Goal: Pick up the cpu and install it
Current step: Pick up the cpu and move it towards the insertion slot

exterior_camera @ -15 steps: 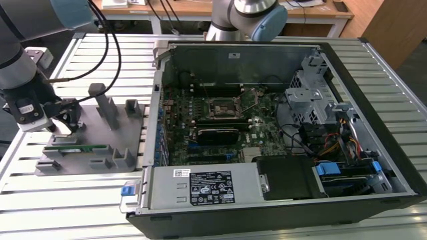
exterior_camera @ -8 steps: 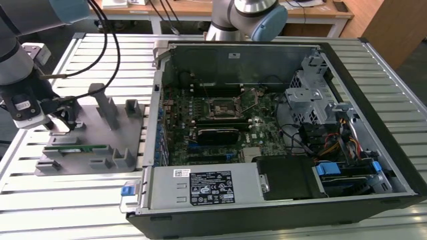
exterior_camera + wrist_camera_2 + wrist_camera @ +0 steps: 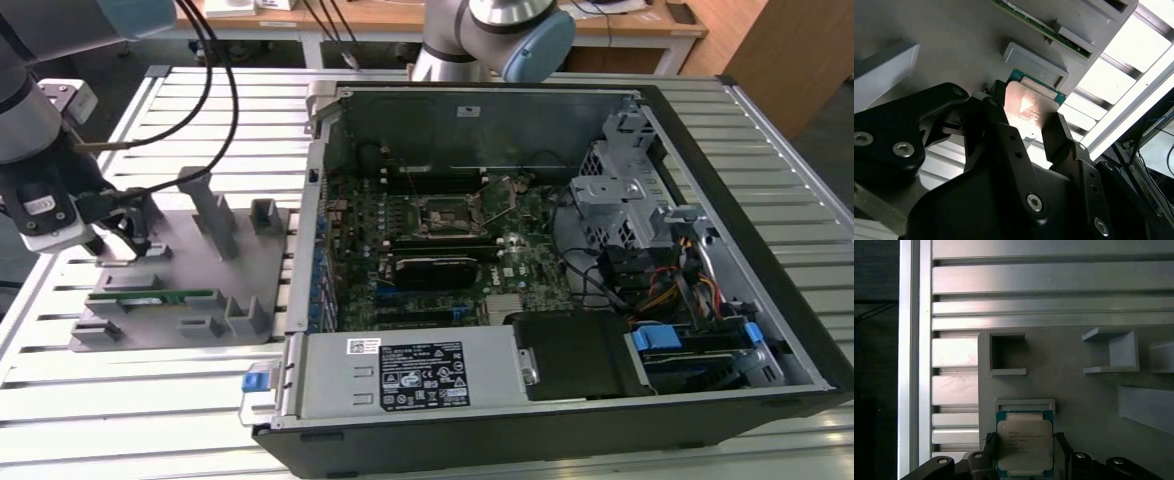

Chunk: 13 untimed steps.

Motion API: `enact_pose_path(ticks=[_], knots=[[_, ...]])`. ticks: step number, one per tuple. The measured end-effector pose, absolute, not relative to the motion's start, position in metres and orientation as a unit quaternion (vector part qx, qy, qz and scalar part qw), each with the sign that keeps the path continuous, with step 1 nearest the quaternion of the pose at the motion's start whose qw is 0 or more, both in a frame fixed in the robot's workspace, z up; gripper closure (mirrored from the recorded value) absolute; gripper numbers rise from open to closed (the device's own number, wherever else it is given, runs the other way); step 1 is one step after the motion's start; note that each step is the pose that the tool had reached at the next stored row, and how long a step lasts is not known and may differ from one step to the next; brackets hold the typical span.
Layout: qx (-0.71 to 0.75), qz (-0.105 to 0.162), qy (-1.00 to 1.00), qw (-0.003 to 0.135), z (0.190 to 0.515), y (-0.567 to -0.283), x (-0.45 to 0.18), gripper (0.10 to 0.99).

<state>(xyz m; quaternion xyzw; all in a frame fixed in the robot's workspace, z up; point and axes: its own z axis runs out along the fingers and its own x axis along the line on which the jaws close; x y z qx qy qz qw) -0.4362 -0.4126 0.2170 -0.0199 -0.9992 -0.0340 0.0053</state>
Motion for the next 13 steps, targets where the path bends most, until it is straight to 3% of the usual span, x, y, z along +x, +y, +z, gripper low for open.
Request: enact_pose_path(ticks=[13], knots=[[-0.02,-0.034,-0.999,0.005,0.2258,-0.4125,-0.4364,0.549]])
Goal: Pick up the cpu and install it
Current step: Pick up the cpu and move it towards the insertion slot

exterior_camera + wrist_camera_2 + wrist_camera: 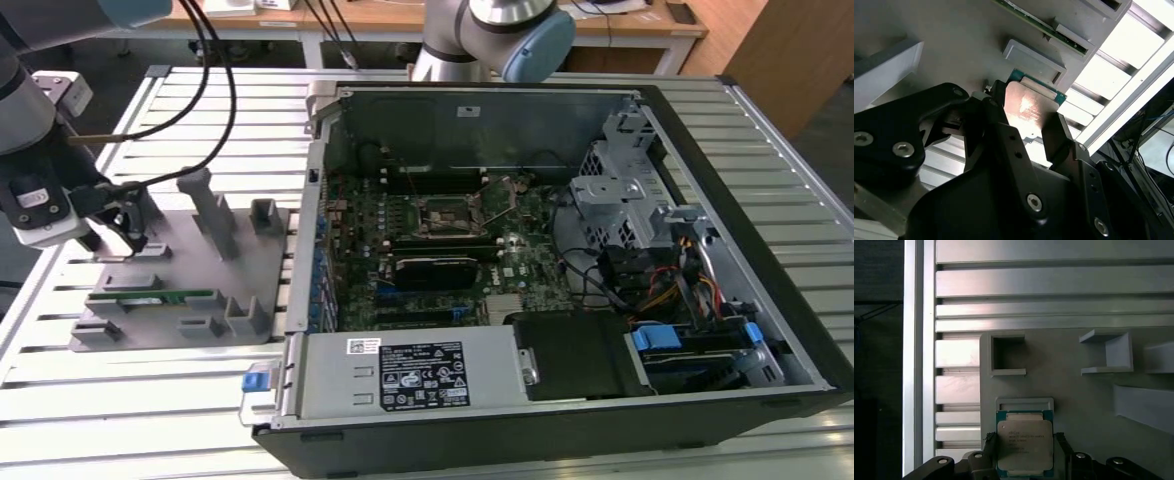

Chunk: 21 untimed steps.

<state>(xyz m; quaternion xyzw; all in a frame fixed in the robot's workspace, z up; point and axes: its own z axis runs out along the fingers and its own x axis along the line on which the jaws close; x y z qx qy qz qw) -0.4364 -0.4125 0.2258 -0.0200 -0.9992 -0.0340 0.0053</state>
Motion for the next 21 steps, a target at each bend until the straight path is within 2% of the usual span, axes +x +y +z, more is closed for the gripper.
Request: enact_pose_path(ticks=[21], knots=[[-0.02,-0.034,-0.999,0.005,0.237,-0.412,-0.436,0.549]])
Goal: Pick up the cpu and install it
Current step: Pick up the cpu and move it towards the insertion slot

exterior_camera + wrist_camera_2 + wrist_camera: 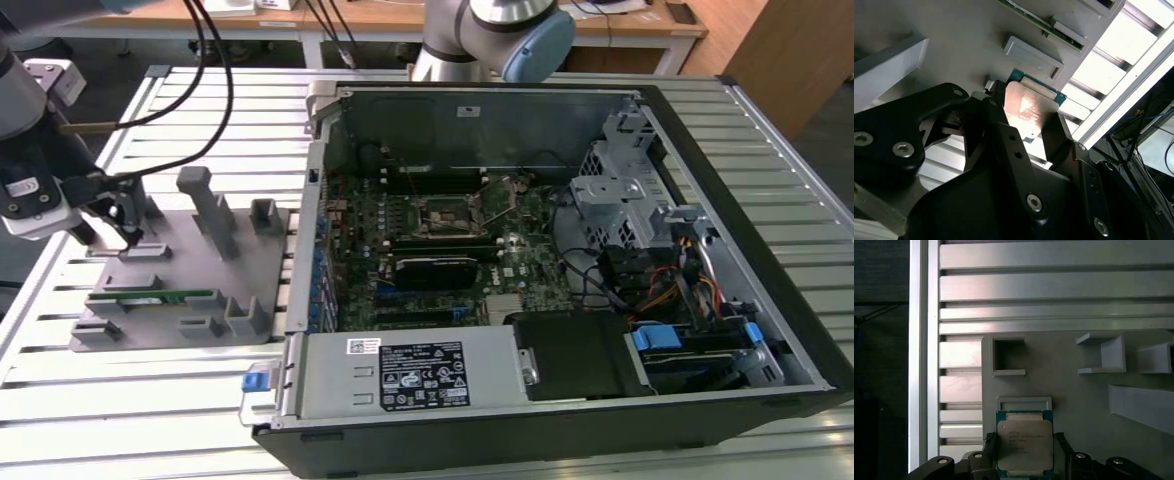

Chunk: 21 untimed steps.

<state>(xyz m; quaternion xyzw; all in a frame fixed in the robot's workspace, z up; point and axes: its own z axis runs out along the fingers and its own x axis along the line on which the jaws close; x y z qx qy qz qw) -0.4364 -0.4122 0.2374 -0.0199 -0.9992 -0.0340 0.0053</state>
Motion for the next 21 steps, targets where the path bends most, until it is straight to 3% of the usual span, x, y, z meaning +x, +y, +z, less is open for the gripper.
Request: enact_pose_path(ticks=[21], knots=[[-0.02,-0.034,-0.999,0.005,0.248,-0.412,-0.437,0.549]])
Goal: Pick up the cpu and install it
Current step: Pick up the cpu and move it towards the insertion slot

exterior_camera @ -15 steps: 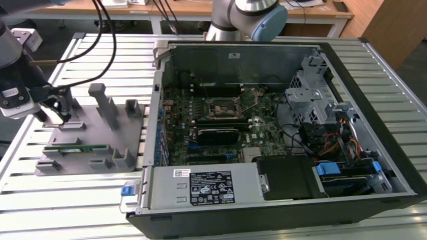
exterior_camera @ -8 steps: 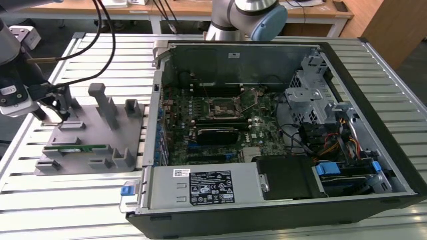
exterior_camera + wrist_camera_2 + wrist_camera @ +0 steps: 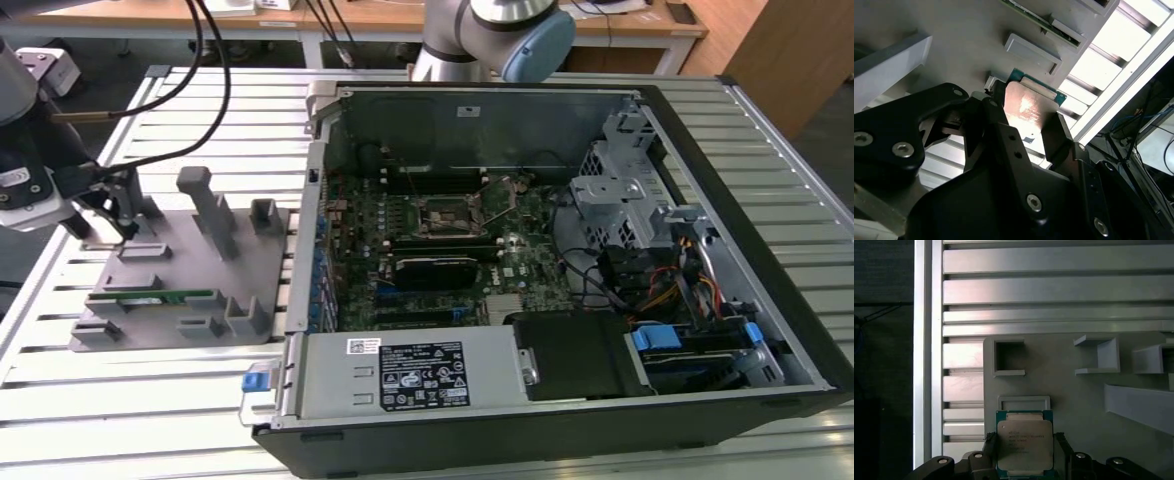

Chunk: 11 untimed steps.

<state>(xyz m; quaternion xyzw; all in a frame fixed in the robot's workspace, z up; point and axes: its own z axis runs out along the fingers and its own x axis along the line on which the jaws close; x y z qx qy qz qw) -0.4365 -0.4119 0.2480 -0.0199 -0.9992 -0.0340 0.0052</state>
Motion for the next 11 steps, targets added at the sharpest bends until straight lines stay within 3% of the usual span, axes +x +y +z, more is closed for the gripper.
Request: enact_pose_path(ticks=[11], knots=[[-0.02,-0.034,-0.999,0.005,0.2523,-0.4118,-0.4369,0.549]])
